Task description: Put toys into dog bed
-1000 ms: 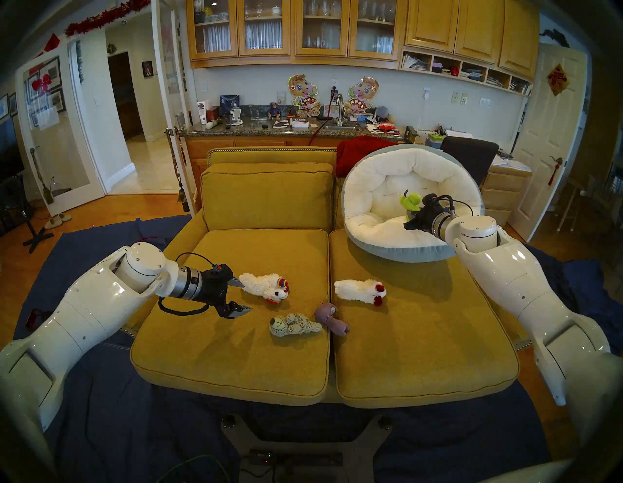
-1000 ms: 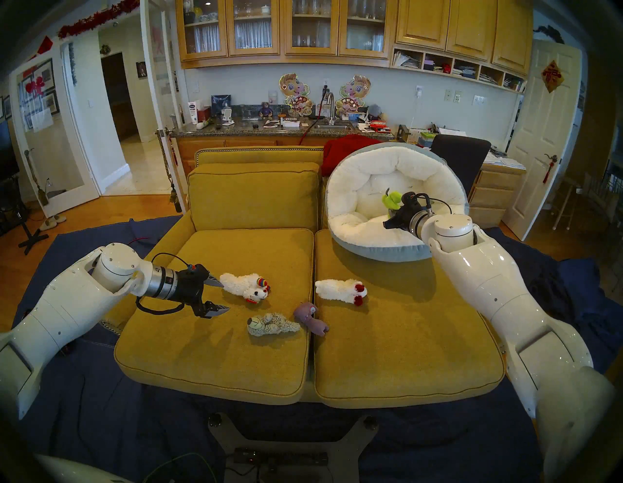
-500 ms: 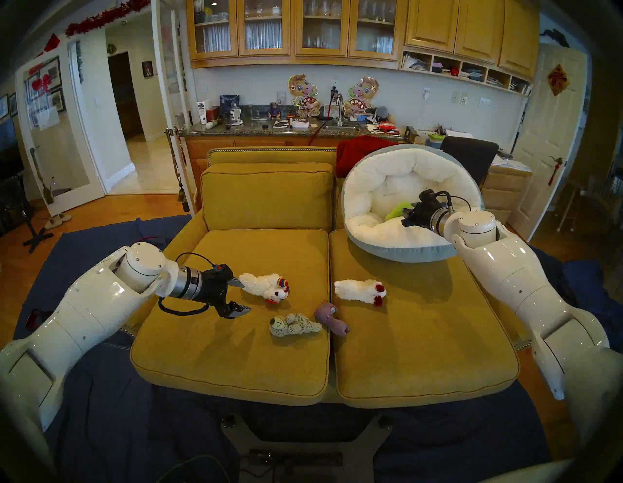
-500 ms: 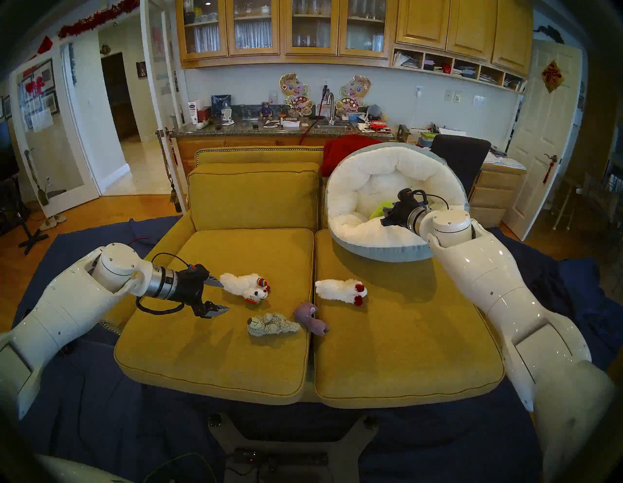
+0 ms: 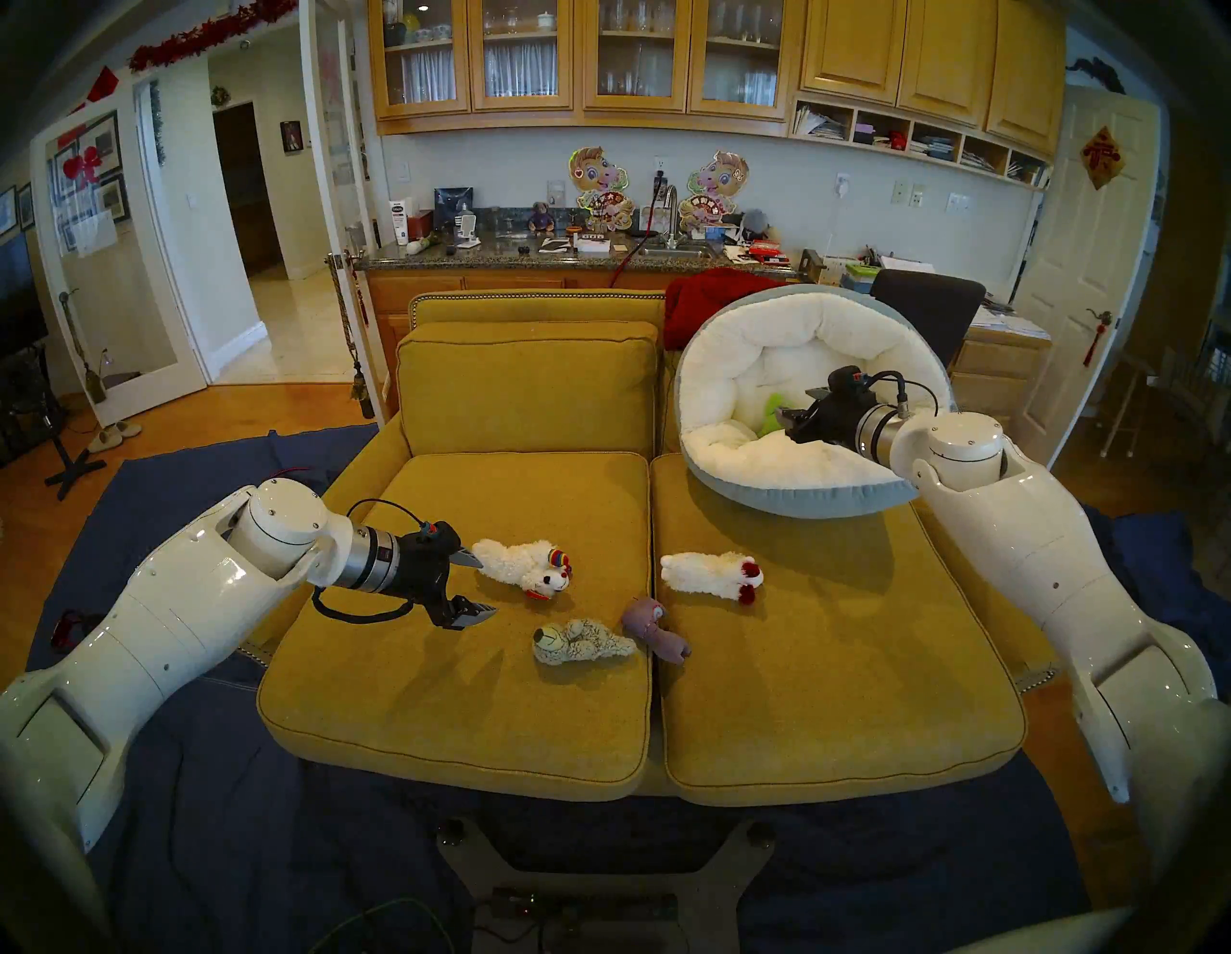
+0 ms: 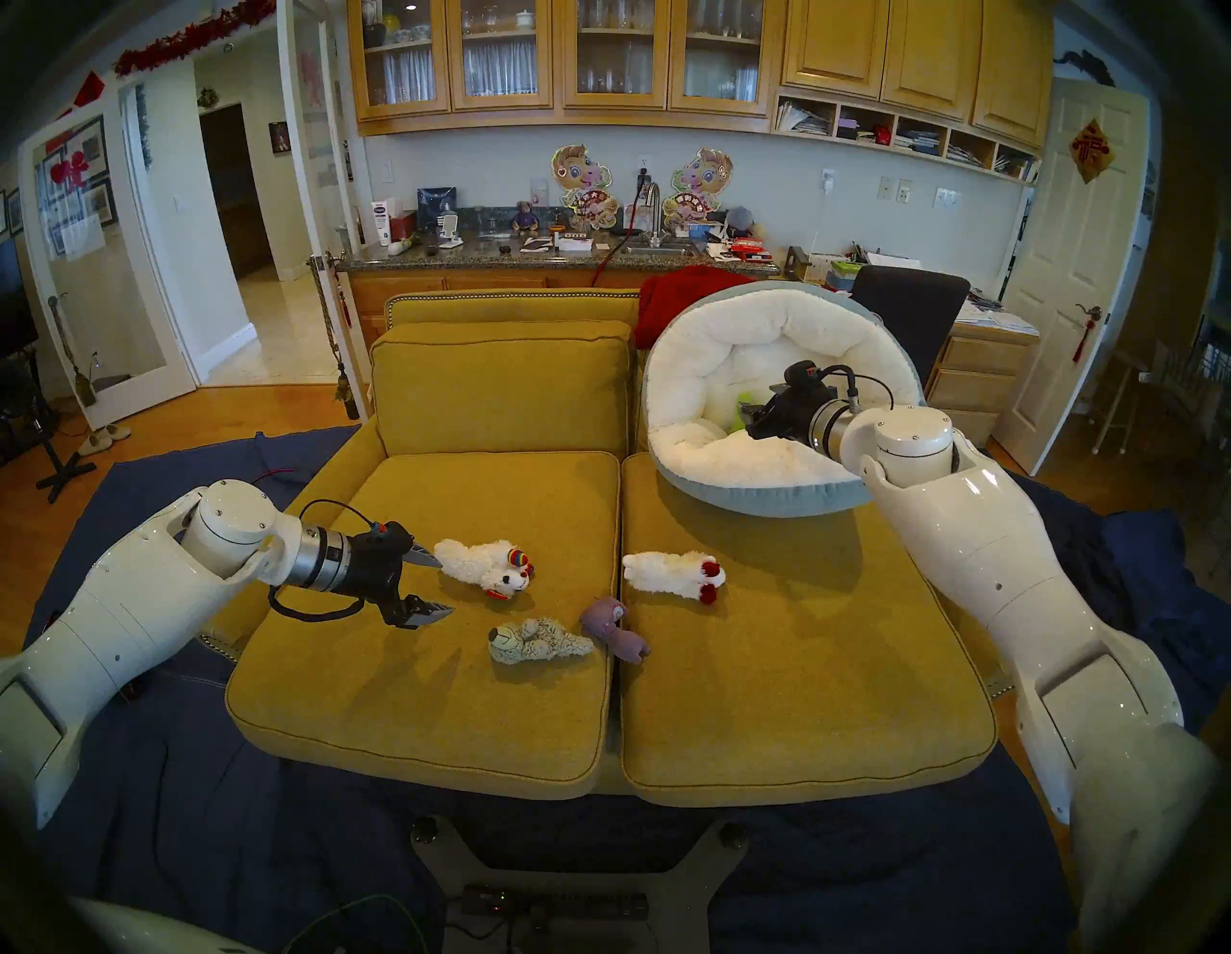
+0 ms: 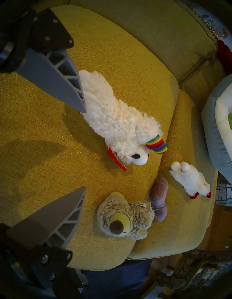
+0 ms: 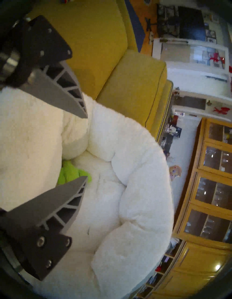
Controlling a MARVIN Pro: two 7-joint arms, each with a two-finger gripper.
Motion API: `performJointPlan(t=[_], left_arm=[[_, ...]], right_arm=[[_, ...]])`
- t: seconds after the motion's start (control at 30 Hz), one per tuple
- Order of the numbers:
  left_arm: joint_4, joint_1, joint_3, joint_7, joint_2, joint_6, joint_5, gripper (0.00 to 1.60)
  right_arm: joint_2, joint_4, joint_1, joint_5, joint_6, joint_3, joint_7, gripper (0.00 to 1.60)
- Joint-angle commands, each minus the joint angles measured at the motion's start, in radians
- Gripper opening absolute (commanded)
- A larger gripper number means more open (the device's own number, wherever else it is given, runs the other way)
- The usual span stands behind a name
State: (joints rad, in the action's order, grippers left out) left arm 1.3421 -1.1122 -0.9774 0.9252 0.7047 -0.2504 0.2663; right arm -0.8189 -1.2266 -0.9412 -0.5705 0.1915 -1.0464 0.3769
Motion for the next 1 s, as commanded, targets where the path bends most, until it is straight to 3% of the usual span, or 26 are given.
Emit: performJointPlan(t=[0.0,0.07,0.1,0.13,0.17,0.6,0.7,0.8,0.97], left_arm=[[0.01,0.028,-0.017,0.0,-0.001,0.003,0.004,1.6],[0.01,0.027,-0.017,-0.001,-0.001,0.003,0.004,1.6],[0.01,0.027,-0.017,-0.001,-0.001,0.003,0.004,1.6],[0.01,0.027,-0.017,-0.001,-0.001,0.003,0.004,1.6],[0.011,0.027,-0.017,-0.002,-0.001,0.003,0.003,1.6],[0.011,0.028,-0.018,-0.001,-0.001,0.003,0.004,1.6],[0.011,0.029,-0.018,0.0,-0.001,0.002,0.004,1.6],[0.011,0.03,-0.018,0.001,-0.001,0.002,0.005,1.6],[0.01,0.031,-0.018,0.004,0.0,0.001,0.005,1.6]], right_arm=[[0.09,-0.103,-0.085,-0.057,-0.013,-0.027,0.083,1.51],[0.12,-0.156,-0.126,-0.07,-0.007,-0.027,0.102,1.55],[0.117,-0.132,-0.128,-0.077,-0.014,-0.025,0.122,1.57],[0.145,-0.189,-0.161,-0.085,-0.008,-0.028,0.127,1.58],[0.141,-0.165,-0.162,-0.09,-0.013,-0.025,0.146,1.6],[0.267,-0.333,-0.33,-0.172,-0.029,-0.043,0.257,1.6],[0.283,-0.365,-0.36,-0.183,-0.035,-0.049,0.252,1.6],[0.308,-0.43,-0.408,-0.194,-0.022,-0.063,0.202,1.6],[0.296,-0.485,-0.446,-0.169,0.024,-0.074,0.107,1.6]])
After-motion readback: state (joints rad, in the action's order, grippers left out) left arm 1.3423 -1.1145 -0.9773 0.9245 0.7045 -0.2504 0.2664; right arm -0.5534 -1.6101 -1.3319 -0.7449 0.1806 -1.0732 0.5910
